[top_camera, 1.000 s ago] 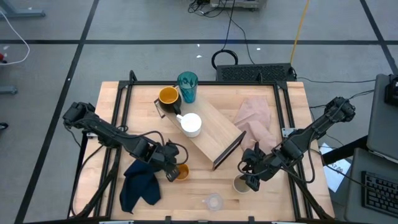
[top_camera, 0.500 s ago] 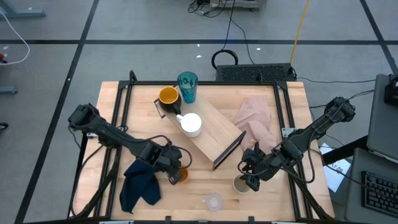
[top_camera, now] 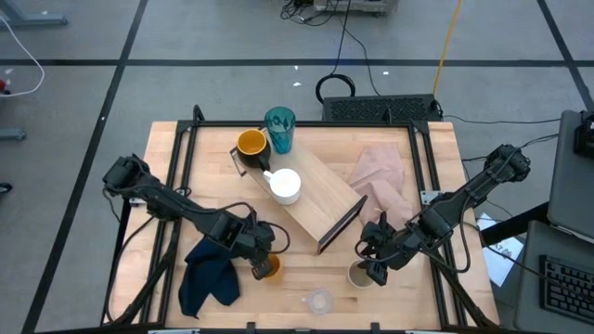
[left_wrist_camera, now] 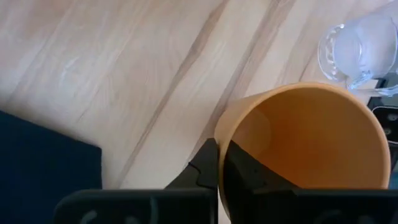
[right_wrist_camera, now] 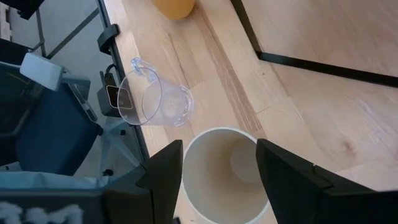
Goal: Stack small to large cups/mugs on shelf
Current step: Put the yellow cup on the shelf
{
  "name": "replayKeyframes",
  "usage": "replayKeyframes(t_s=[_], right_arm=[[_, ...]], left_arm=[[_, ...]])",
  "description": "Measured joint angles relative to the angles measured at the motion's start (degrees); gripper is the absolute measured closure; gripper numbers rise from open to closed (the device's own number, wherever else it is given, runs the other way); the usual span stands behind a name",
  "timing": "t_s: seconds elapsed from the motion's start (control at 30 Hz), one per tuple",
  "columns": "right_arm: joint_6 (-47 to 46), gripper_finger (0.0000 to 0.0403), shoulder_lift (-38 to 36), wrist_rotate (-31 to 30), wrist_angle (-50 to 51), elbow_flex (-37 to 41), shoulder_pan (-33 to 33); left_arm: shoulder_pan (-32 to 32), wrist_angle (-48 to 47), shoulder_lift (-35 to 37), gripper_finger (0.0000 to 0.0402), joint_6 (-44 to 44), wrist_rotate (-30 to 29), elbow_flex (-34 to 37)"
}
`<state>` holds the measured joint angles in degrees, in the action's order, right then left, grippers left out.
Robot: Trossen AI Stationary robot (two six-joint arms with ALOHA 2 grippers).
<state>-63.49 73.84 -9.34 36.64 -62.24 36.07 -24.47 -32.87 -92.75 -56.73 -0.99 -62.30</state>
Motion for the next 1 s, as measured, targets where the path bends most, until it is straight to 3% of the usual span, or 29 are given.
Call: replayKeyframes(t_s=[0.3, 0.57, 0.73, 1.0], right_arm=[[2.5, 0.0206, 0.0, 0.2, -2.8, 0.0, 0.0], [5.5, 0.0200, 0.0, 1.9, -17.9, 0.0, -2.3], [8.5, 0.0163, 0.0, 2.3, -30.5, 0.0, -4.2], [2.6, 0.0089, 0.5, 12.6, -46.8, 0.0, -6.8]], left_arm=[[-0.4, 6.7, 6.9, 0.0398, -2.1, 2.3, 0.1], [-2.7, 22.6, 12.8, 0.0400, -4.8, 4.5, 0.0], [-4.3, 30.6, 13.0, 0.0400, -6.5, 4.0, 0.0], [-4.1, 38.1, 13.0, 0.0400, -8.8, 1.2, 0.0]])
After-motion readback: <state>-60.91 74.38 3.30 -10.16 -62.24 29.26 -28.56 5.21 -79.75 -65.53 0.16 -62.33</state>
